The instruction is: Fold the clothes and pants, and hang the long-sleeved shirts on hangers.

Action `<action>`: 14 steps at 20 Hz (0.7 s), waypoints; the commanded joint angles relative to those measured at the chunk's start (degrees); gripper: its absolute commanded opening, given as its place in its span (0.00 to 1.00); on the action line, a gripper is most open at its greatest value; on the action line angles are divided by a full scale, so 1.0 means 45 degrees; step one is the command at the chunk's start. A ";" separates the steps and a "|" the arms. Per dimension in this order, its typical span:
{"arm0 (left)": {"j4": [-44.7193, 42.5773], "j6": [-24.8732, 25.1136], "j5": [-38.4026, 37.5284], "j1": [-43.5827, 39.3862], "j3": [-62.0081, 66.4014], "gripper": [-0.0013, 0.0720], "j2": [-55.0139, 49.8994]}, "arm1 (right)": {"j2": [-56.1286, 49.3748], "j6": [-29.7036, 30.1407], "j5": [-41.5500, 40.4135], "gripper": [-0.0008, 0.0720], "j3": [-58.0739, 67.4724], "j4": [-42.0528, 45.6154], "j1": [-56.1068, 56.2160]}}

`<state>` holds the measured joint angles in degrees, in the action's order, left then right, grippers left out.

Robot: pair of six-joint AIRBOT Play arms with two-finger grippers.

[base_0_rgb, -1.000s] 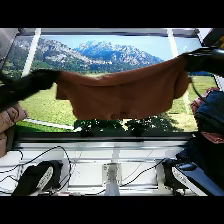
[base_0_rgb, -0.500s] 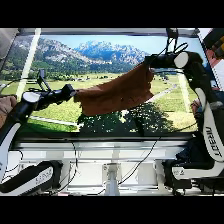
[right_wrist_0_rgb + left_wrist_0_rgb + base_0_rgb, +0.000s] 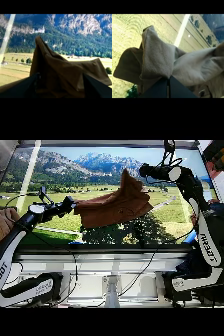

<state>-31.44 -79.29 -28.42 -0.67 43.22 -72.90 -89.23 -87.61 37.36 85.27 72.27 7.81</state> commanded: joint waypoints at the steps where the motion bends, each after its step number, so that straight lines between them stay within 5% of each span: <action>1: 0.0053 0.0005 0.0092 0.0015 0.0024 0.05 -0.0044 | 0.0374 0.0010 0.1773 0.72 0.0015 0.1321 -0.0117; 2: 0.0053 0.0010 0.0092 0.0015 0.0083 0.06 -0.0044 | 0.0529 0.0010 0.2346 0.71 0.0019 0.1613 -0.0282; 5: 0.0049 0.0049 0.0083 0.0015 0.0384 0.73 -0.0029 | 0.0719 0.0015 0.3988 0.71 0.0015 0.1802 -0.1107; 7: 0.0049 0.0369 0.0078 0.0015 0.0539 0.74 0.0068 | 0.0695 0.0015 0.5022 0.70 0.0005 0.1914 -0.1734; 14: 0.0044 0.4192 -0.0811 0.0000 0.0690 0.74 0.1797 | 0.0257 0.0015 0.6086 0.62 -0.0146 0.1501 -0.2599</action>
<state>-31.20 -67.64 -29.28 -0.62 46.13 -67.85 -87.13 -87.53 62.30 85.08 80.36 -2.92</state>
